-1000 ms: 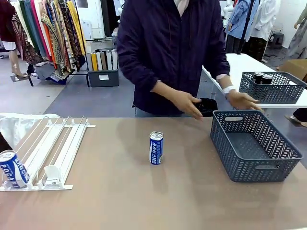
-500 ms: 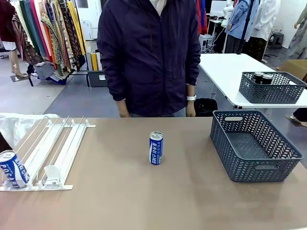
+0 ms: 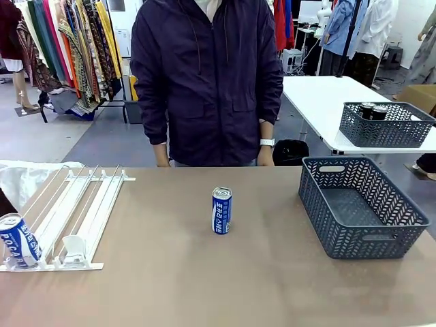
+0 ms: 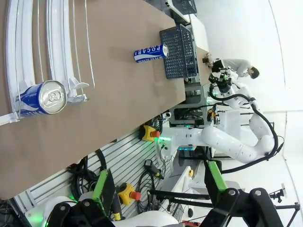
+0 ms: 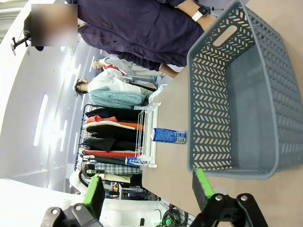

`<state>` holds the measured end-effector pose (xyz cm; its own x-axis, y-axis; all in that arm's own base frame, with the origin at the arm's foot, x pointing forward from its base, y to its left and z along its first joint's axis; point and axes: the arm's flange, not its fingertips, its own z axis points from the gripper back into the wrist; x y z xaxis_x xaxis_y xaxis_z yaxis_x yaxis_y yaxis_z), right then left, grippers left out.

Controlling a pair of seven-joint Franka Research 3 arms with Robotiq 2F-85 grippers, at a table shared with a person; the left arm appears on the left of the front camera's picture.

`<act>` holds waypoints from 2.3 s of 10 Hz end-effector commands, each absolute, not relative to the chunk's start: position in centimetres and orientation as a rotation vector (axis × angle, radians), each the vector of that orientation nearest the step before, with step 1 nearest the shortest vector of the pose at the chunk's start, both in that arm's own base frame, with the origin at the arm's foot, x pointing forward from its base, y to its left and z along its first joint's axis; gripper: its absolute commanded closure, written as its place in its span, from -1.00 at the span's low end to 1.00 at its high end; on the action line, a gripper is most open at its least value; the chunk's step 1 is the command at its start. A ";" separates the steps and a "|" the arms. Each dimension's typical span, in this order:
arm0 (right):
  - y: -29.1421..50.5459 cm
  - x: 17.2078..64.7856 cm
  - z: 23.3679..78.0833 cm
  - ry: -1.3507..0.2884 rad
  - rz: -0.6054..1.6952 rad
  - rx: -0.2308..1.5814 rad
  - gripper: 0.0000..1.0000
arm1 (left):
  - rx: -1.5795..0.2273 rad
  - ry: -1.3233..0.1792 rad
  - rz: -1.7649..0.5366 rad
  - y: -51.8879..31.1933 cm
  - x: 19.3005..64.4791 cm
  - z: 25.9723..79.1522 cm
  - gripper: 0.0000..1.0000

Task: Retrieve and store the cans from the dispenser.
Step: Pick up one can from the Automatic Can Dispenser and place it in the middle of the table.

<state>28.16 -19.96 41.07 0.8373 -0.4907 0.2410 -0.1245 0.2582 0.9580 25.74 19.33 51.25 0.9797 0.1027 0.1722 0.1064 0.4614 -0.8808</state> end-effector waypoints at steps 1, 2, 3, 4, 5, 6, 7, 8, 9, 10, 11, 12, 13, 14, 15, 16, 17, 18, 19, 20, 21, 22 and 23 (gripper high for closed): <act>-20.0 28.0 41.5 -0.560 -0.265 1.309 -1.00 | -0.834 -0.274 -0.008 17.2 27.6 50.9 -1.00; -20.0 28.0 41.5 -0.560 -0.265 1.309 -1.00 | -0.577 -0.315 -0.029 15.8 28.5 50.4 -1.00; -20.0 28.0 41.5 -0.560 -0.265 1.309 -1.00 | -0.329 -0.367 -0.047 14.4 29.0 49.8 -1.00; -20.0 28.0 41.5 -0.560 -0.265 1.309 -1.00 | -0.155 -0.390 -0.091 12.4 29.8 48.9 -1.00; -20.0 28.0 41.5 -0.560 -0.265 1.309 -1.00 | -0.059 -0.434 -0.088 10.8 30.1 48.6 -1.00; -20.0 28.0 41.5 -0.560 -0.265 1.309 -1.00 | -0.059 -0.428 -0.161 9.1 30.8 48.0 -1.00; -20.0 28.0 41.5 -0.560 -0.265 1.309 -1.00 | 0.026 -0.416 -0.153 7.7 31.5 47.5 -1.00; -20.0 28.0 41.5 -0.560 -0.265 1.309 -1.00 | -0.005 -0.398 -0.186 6.6 32.1 47.2 -1.00; -20.0 28.0 41.5 -0.560 -0.265 1.309 -1.00 | -0.065 -0.387 -0.119 6.1 33.0 47.5 -1.00; -20.0 28.0 41.5 -0.560 -0.265 1.309 -1.00 | -0.008 -0.448 -0.218 7.5 33.2 50.2 -1.00; -20.0 28.0 41.5 -0.560 -0.265 1.309 -1.00 | -0.008 -0.448 -0.218 7.5 33.2 50.2 -1.00; -20.0 28.0 41.5 -0.560 -0.265 1.309 -1.00 | -0.008 -0.448 -0.218 7.5 33.2 50.2 -1.00; -20.0 28.0 41.5 -0.560 -0.265 1.309 -1.00 | -0.015 -0.425 -0.204 6.5 33.7 49.5 -1.00; -20.0 28.0 41.5 -0.560 -0.265 1.309 -1.00 | -0.050 -0.344 -0.219 6.3 34.4 48.2 -1.00; -20.0 28.0 41.5 -0.560 -0.265 1.309 -1.00 | -0.045 -0.307 -0.170 6.5 34.8 46.7 -1.00; -20.0 28.0 41.5 -0.560 -0.265 1.309 -1.00 | -0.059 -0.275 -0.140 6.6 34.8 45.4 -1.00; -20.0 28.0 41.5 -0.560 -0.265 1.309 -1.00 | -0.060 -0.231 -0.115 6.7 34.7 44.0 -1.00; -20.0 28.0 41.5 -0.560 -0.265 1.309 -1.00 | -0.133 -0.211 -0.130 6.7 34.6 43.3 -1.00; -20.0 28.0 41.5 -0.560 -0.265 1.309 -1.00 | -0.164 -0.217 -0.133 6.6 34.7 42.6 -1.00; -20.0 28.0 41.5 -0.560 -0.265 1.309 -1.00 | -0.155 -0.200 -0.136 6.5 34.8 42.1 -1.00; -20.0 28.0 41.5 -0.560 -0.265 1.309 -1.00 | -0.146 -0.179 -0.127 6.6 35.1 41.5 -1.00; -20.0 28.0 41.5 -0.560 -0.265 1.309 -1.00 | -0.154 -0.161 -0.133 6.6 35.1 40.9 -1.00; -20.0 28.0 41.5 -0.560 -0.265 1.309 -1.00 | -0.156 -0.157 -0.138 6.5 35.1 40.5 -1.00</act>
